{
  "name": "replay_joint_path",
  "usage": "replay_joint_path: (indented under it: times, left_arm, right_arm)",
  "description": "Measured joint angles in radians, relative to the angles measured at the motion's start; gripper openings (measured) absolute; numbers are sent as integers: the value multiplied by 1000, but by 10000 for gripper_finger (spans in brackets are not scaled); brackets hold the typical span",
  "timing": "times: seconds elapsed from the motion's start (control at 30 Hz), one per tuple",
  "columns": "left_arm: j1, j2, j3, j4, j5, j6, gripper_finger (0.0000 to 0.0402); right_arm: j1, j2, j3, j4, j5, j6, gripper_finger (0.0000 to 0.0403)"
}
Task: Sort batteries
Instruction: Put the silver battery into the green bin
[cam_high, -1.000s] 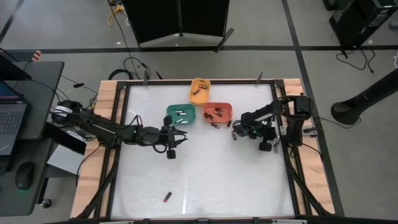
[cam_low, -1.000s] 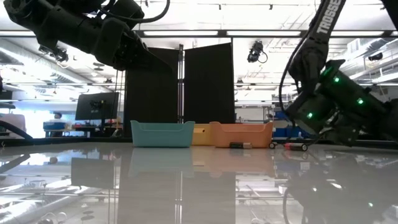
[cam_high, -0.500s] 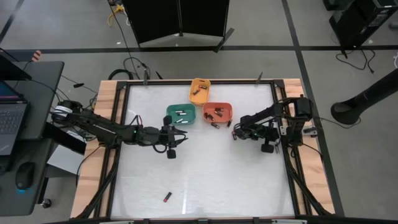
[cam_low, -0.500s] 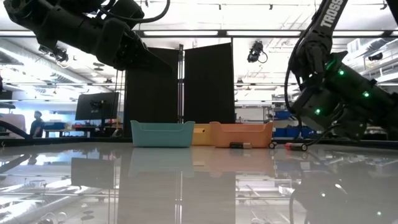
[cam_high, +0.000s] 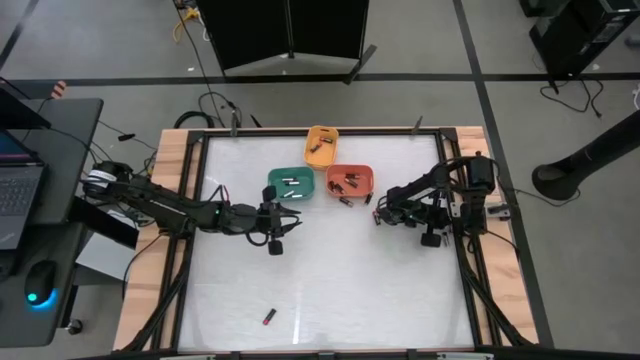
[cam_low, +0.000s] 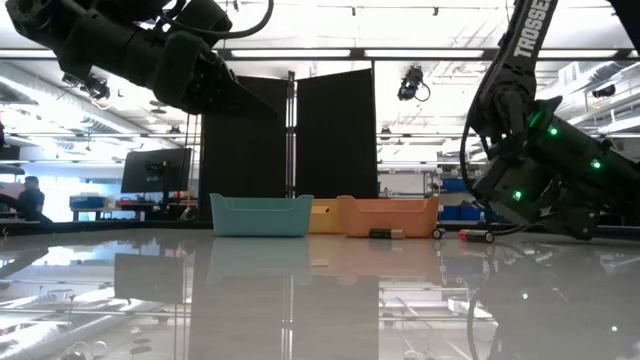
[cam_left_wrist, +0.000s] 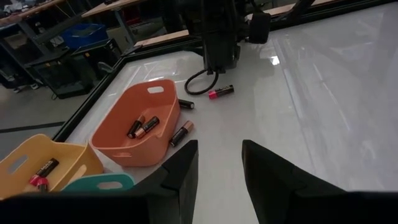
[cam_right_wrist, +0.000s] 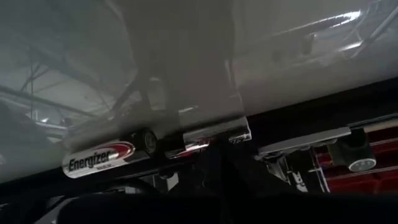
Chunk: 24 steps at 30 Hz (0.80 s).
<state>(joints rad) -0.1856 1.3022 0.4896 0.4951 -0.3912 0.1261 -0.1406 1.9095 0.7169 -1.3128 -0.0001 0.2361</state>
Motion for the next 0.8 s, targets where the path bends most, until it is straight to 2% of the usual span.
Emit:
replay_joint_path:
  times: [0.37, 0.8]
  left_arm:
    - [0, 0, 0, 8, 0, 0, 131]
    - [0, 0, 0, -1, -1, 0, 131]
  right_arm:
    - [14, -1, 40, -61, 1, 28, 11]
    - [-36, 3, 1, 1, 6, 7, 11]
